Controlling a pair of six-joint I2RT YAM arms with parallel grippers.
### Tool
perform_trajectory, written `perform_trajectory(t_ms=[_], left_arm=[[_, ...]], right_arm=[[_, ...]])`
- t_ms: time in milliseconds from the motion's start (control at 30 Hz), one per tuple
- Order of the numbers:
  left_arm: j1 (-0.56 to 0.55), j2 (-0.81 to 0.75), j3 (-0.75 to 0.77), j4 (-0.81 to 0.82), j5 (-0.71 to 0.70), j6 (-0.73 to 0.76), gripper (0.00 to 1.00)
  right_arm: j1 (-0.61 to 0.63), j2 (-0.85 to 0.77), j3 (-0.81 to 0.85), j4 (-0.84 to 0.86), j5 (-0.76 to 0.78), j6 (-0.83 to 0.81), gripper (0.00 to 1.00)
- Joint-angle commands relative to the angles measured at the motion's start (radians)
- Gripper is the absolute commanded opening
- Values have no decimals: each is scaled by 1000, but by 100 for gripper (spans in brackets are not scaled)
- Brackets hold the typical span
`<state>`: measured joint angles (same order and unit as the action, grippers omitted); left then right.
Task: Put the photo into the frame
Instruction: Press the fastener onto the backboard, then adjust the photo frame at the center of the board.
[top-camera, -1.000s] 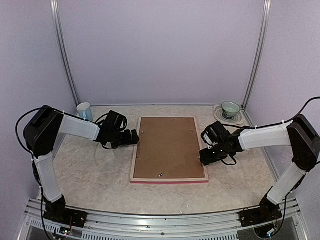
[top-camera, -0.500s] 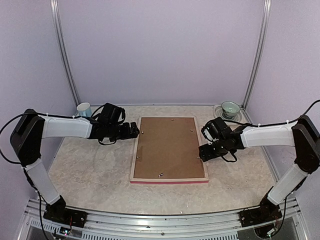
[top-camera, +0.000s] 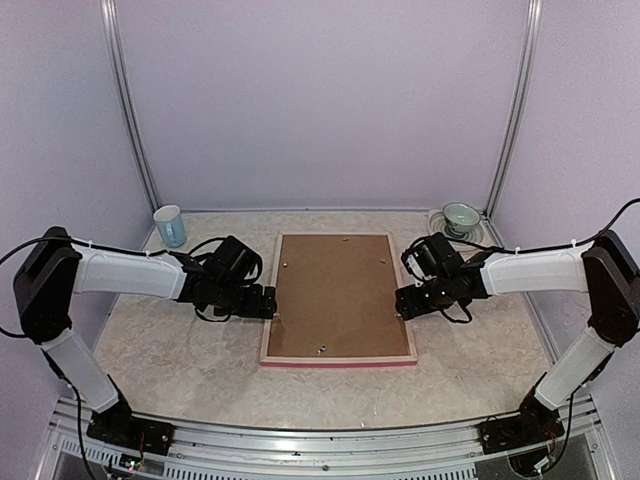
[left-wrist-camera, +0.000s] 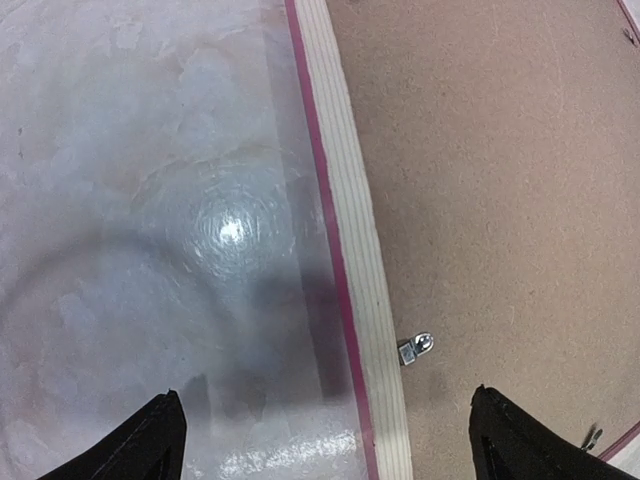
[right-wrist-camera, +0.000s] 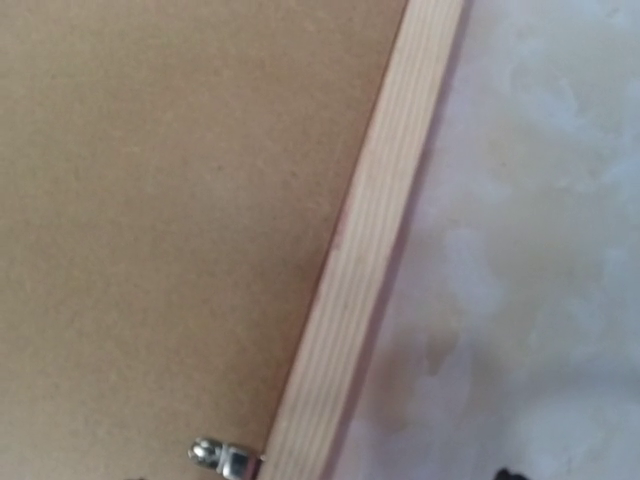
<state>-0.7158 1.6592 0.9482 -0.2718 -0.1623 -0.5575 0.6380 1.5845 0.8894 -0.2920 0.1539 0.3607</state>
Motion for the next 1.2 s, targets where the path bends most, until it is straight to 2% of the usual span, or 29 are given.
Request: perform_trajectory(t_ms=[0,433,667,1167], left_arm=[[-33,-43,-28,-34,-15,-17,97],[-31,49,-28,0,-48,-6,87],[-27,88,5,8,-42,2,78],[-20,131,16,32,-35,-5,55]], right_arm=[[-8,26,-3,20,-9,0,74],[-9,48,13,15,-14,-8,75],[-9,59,9,16,-17,-13,75],[-9,94,-10,36,-42,-28,62]])
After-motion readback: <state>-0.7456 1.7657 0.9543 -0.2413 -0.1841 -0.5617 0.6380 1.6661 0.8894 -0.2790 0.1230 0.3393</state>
